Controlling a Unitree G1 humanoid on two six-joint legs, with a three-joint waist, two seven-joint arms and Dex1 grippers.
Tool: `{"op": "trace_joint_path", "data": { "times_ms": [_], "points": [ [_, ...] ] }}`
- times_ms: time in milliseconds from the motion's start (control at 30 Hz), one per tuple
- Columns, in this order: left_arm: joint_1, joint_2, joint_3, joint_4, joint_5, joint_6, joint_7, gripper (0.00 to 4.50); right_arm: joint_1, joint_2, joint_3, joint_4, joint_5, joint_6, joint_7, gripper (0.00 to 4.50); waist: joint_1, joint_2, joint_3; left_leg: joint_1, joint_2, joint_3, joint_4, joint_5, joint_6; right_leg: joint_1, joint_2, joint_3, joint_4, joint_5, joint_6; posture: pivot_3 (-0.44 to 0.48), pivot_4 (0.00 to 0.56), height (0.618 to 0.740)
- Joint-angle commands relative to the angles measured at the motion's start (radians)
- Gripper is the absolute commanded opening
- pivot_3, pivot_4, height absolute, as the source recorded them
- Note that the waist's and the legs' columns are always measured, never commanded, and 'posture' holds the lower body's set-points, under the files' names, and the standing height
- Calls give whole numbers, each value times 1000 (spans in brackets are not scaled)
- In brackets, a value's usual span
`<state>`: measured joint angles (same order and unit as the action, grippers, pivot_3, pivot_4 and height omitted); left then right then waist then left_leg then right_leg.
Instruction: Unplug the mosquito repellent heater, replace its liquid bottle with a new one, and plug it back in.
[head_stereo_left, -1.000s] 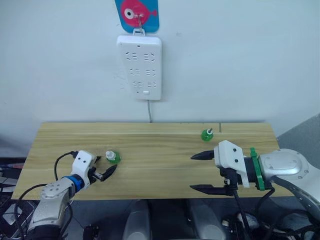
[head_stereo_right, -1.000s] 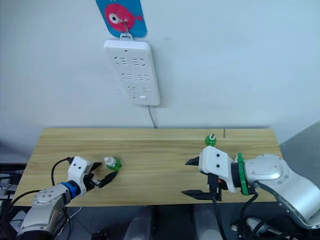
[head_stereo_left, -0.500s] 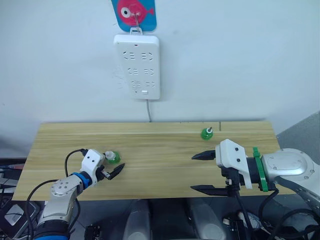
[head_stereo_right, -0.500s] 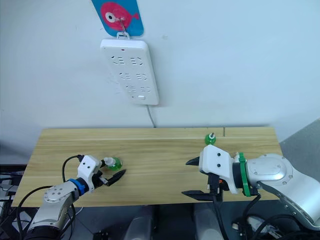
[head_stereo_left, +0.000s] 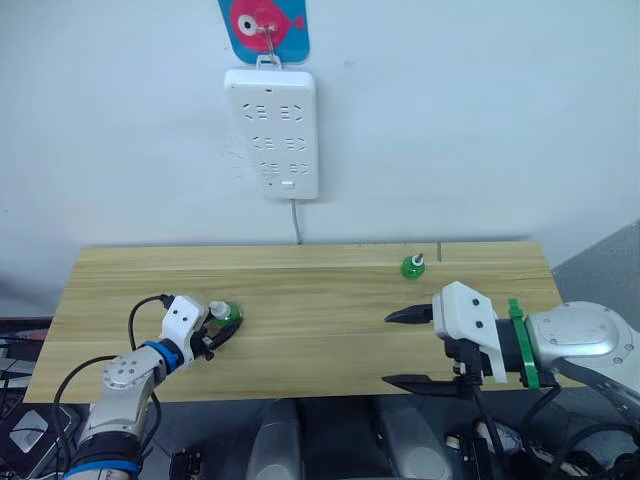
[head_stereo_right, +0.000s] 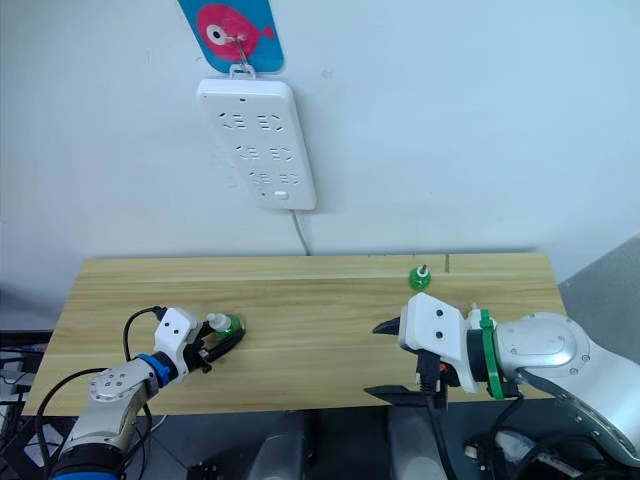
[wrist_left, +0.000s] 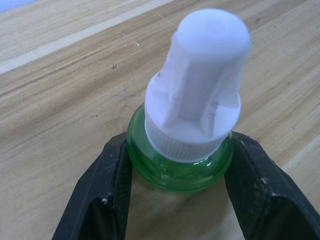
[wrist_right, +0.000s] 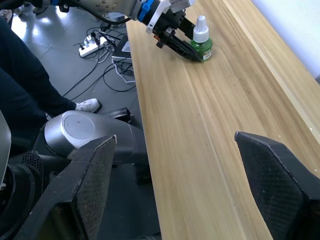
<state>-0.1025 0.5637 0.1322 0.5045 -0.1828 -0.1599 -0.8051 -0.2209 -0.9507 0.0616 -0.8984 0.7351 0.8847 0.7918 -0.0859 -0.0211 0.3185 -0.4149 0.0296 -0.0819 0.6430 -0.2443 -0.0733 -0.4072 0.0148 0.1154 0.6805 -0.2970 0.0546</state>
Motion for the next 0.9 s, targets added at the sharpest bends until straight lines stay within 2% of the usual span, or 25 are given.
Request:
{"op": "trace_joint_path", "data": {
  "times_ms": [33, 200, 333, 500, 633, 900],
  "points": [
    [16, 17, -24, -8, 17, -41, -44, 2228, 14, -12, -24, -57, 25, -7, -3, 3991, 0, 0, 0, 0, 0, 0, 0, 0, 0, 0, 0, 0, 0, 0, 0, -174, 353, 740],
    [37, 53, -62, -229, -34, 3, -155, 2228, 6, 38, -32, -27, 50, -8, -49, 3991, -1, -1, 1, -2, 1, -1, 0, 0, 0, -1, 0, 0, 0, 0, 0, -169, 323, 740],
    [-16, 127, -150, -422, -59, 82, -314, 2228, -76, 102, 41, 48, 3, -9, -83, 3991, -3, -1, 0, -2, 0, -1, 0, 0, -1, -1, 0, -1, 0, 0, 0, -158, 283, 740],
    [-138, 179, -205, -602, -182, 370, -409, 2228, -266, 284, 112, 171, 14, 50, -171, 3991, -20, -3, -2, -2, -1, 1, 1, 1, 0, -2, 1, 0, 0, 1, 1, -157, 245, 740],
    [-230, 221, -262, -674, -213, 511, -479, 2228, -349, 385, 171, 224, 12, 86, -183, 3991, -29, -3, -4, -4, -1, -2, 1, 1, 0, -3, 1, -4, 2, 5, -5, -165, 217, 740],
    [-321, 220, -314, -663, -174, 529, -506, 2228, -432, 466, 304, 320, -74, 46, -129, 3991, -35, -4, -15, -17, -1, -9, 3, 4, -5, -14, 0, -12, 3, 6, -7, -167, 188, 740]
  ]
}}
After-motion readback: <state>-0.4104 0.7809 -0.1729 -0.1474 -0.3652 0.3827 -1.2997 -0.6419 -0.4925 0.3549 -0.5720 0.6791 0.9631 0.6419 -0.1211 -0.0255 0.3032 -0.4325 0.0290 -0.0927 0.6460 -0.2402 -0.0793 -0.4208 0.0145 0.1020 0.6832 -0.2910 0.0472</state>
